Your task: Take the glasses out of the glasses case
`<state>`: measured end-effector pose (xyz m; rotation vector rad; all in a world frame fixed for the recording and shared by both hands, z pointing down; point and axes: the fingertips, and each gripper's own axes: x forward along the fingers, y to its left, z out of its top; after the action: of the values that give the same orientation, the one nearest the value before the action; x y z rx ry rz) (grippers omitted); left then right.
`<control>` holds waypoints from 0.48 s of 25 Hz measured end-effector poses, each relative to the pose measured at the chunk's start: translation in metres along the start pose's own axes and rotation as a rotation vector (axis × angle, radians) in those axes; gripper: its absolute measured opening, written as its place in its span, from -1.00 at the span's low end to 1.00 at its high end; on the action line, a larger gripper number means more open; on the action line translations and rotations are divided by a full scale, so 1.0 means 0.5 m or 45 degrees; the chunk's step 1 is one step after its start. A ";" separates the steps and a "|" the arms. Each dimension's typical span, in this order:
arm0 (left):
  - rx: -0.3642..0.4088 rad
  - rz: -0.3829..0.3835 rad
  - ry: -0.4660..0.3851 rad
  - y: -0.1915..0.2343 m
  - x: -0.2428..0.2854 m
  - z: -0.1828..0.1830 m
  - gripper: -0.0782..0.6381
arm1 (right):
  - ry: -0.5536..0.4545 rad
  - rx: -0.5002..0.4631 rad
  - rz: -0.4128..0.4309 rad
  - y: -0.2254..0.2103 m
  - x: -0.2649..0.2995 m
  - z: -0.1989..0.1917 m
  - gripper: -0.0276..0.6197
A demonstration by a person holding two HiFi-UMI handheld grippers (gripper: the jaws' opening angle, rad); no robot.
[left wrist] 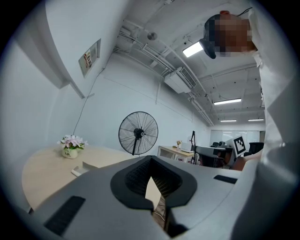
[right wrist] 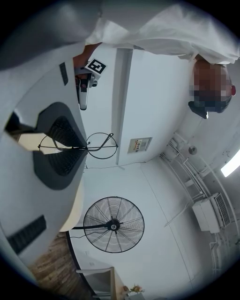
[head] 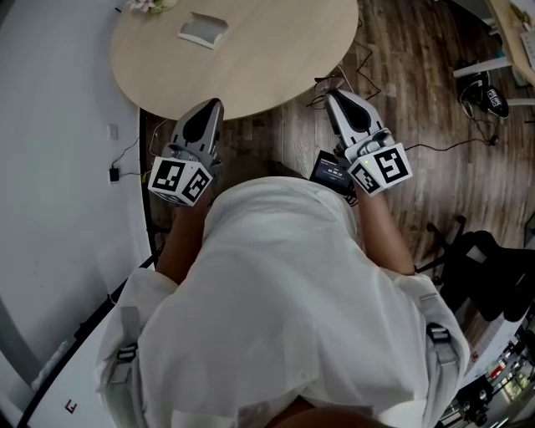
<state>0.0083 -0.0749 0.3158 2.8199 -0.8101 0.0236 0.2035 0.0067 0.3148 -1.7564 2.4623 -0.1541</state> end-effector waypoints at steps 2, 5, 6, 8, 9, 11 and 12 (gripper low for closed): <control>-0.010 0.003 0.009 0.012 0.002 -0.010 -0.75 | 0.003 0.011 -0.008 -0.004 0.002 -0.010 -0.82; -0.028 -0.010 0.009 0.037 0.008 -0.022 -0.75 | 0.010 0.025 -0.015 -0.008 0.022 -0.028 -0.82; -0.028 -0.016 0.006 0.031 0.007 -0.020 -0.75 | 0.010 0.028 -0.016 -0.008 0.019 -0.028 -0.82; -0.024 -0.020 0.007 0.009 -0.001 -0.013 -0.75 | 0.002 0.030 -0.019 -0.005 -0.001 -0.017 -0.82; -0.026 -0.019 0.010 0.001 -0.004 -0.012 -0.75 | -0.004 0.032 -0.023 -0.005 -0.009 -0.012 -0.82; -0.036 -0.016 0.016 0.002 -0.004 -0.019 -0.75 | -0.011 0.041 -0.030 -0.006 -0.012 -0.012 -0.82; -0.040 -0.016 0.016 0.008 -0.002 -0.024 -0.75 | -0.011 0.044 -0.031 -0.006 -0.007 -0.016 -0.82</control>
<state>0.0056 -0.0753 0.3282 2.7926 -0.7828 0.0268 0.2065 0.0093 0.3234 -1.7703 2.4180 -0.1903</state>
